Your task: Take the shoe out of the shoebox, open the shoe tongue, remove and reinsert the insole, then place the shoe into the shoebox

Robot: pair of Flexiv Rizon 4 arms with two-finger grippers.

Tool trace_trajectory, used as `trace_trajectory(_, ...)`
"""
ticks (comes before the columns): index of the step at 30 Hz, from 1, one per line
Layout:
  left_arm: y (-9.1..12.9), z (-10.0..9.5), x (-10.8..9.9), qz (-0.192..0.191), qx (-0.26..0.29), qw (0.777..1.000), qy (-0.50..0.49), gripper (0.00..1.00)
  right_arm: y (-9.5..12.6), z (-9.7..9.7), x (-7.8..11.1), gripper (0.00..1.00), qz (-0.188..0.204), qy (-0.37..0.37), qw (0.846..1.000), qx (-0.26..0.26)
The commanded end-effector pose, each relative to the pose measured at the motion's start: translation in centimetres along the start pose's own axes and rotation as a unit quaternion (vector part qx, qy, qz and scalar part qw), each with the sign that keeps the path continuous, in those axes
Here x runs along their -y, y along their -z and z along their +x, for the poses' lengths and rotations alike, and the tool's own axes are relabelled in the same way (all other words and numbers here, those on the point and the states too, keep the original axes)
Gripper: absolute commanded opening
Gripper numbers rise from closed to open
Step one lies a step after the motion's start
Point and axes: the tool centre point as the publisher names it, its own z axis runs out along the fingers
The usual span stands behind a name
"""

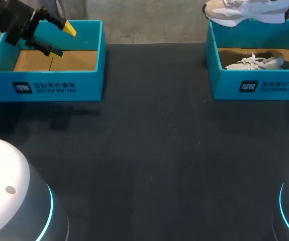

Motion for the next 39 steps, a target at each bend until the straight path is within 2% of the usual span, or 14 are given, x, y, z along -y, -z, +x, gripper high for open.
trace_trajectory(1,0.0,0.0,0.0,0.0,-0.002,1.0,0.0,1.0,-0.6,0.7,-0.1,0.0,0.0,0.0,1.0,0.004)
trace_trajectory(16,0.0,0.0,0.0,0.0,-0.002,1.0,0.0,1.0,-2.3,2.7,0.3,0.0,0.01,0.008,1.0,0.017)
trace_trajectory(39,0.0,0.0,0.0,0.0,-0.002,1.0,0.0,1.0,-4.8,2.8,0.5,0.0,0.028,0.011,0.999,0.044)
